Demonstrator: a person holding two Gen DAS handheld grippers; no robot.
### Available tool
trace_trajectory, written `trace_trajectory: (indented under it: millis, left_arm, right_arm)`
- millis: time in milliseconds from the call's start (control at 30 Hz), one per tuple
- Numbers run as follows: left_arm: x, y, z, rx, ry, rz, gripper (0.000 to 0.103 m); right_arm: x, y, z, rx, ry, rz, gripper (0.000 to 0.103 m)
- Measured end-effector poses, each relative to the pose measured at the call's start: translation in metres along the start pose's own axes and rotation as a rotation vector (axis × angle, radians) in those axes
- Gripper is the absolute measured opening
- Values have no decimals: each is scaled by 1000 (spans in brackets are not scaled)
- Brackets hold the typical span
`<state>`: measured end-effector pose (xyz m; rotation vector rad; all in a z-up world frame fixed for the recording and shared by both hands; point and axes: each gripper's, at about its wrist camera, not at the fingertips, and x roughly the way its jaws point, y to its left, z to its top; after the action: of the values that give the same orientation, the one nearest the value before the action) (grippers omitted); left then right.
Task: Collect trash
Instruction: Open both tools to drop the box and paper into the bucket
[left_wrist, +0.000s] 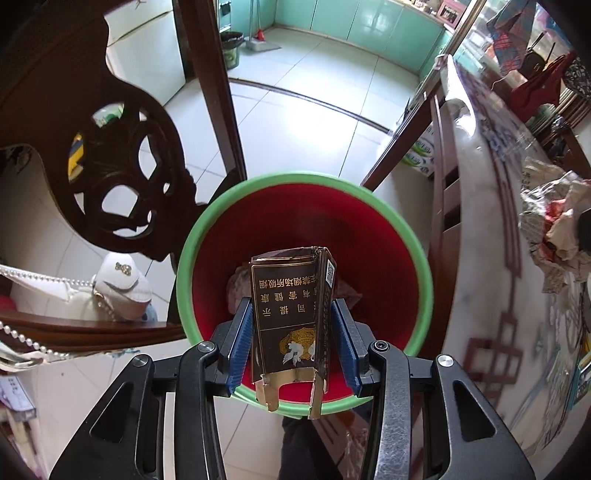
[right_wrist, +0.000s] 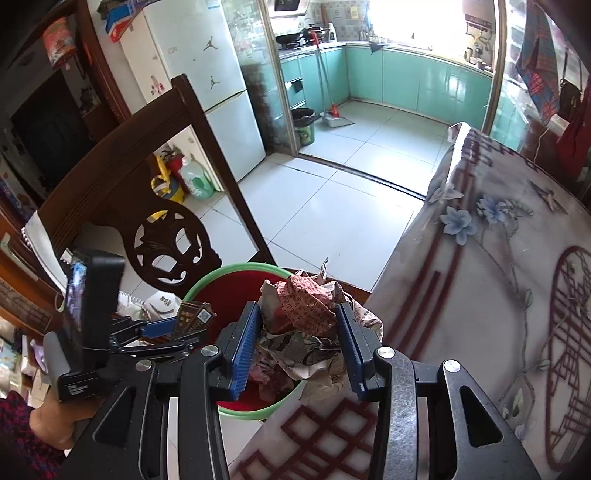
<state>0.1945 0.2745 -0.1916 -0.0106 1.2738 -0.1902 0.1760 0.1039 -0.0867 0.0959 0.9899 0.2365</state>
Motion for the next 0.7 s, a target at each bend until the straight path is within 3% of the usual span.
trace_trajectory:
  millis: [433,567,600,667,700]
  left_arm:
    - [30,12,5,-19,96,10,41]
    - [40,15,7,-37,159,-2,43]
    - [40,15,8,-42,158,-2,45]
    - [37,15,8,-49,147,8,73]
    - [34,16,7,-56,133,11,77]
  right_arm:
    - [38,18,-7,-24,56,73,40]
    - [46,21,-8,-30,77,98,40]
    - [47,22,-8,-32,77,104,44]
    - [48,24,-8,-38,72,111,46]
    - [48,25,-7,-40,71,114,49]
